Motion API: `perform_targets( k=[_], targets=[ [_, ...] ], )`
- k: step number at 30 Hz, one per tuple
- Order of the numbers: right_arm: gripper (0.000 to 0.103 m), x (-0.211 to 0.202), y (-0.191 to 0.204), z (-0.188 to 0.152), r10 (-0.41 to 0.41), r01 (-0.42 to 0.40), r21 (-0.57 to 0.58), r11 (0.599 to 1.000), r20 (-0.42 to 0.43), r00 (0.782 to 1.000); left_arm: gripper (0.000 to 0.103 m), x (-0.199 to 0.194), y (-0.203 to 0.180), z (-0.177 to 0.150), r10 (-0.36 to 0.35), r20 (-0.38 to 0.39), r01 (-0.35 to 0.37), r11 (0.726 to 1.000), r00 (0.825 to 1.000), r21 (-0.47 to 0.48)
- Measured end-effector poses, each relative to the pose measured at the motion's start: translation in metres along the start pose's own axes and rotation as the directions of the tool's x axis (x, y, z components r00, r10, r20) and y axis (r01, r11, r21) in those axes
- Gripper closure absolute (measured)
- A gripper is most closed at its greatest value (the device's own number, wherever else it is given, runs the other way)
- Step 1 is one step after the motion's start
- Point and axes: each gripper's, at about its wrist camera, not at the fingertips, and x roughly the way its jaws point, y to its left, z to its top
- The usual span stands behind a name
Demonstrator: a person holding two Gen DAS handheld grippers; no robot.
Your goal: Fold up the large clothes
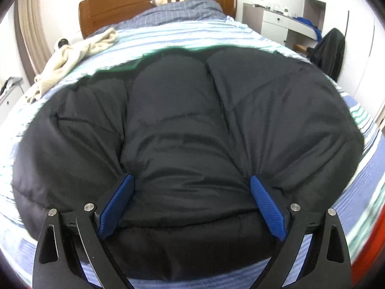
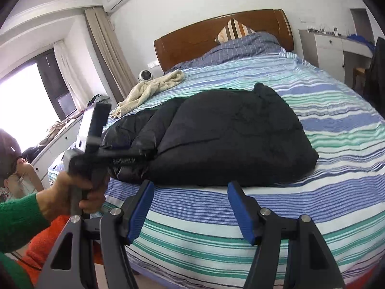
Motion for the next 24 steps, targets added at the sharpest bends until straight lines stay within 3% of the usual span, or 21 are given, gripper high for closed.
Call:
perform_targets(
  k=[4, 9, 12, 15, 20, 22, 24],
  targets=[
    [0.038, 0.011, -0.004, -0.002, 0.007, -0.006, 0.028, 1.000, -0.038, 0.999, 0.005, 0.008, -0.005, 0.002, 0.033, 0.002, -0.033, 0.999, 0.999, 0.033],
    [0.038, 0.004, -0.009, -0.004, -0.002, 0.004, 0.043, 0.999, -0.026, 1.000, 0.008, -0.024, -0.003, -0.007, 0.007, -0.014, -0.007, 1.000, 1.000, 0.018],
    [0.038, 0.002, -0.013, -0.008, -0.004, 0.005, 0.055, 0.998, -0.021, 1.000, 0.006, -0.015, -0.015, -0.022, 0.063, 0.005, -0.063, 0.994, 0.998, 0.091],
    [0.038, 0.013, -0.021, -0.013, -0.001, 0.007, 0.089, 0.996, -0.065, 0.998, 0.006, -0.010, -0.018, -0.021, 0.092, 0.002, -0.092, 0.992, 0.996, 0.092],
    [0.038, 0.007, -0.055, -0.010, -0.046, 0.058, 0.231, 0.971, -0.060, 0.997, 0.007, -0.033, -0.018, -0.023, 0.042, -0.082, -0.030, 0.990, 0.996, 0.139],
    [0.035, 0.003, -0.076, -0.010, -0.066, 0.080, 0.309, 0.948, -0.055, 0.996, 0.007, -0.049, -0.014, -0.019, -0.022, -0.106, 0.033, 0.994, 0.994, 0.104],
    [0.030, 0.006, -0.102, -0.009, -0.045, 0.066, 0.414, 0.908, -0.060, 0.997, 0.007, -0.066, -0.006, -0.004, -0.081, -0.061, 0.083, 0.996, 0.995, 0.032]
  ],
)
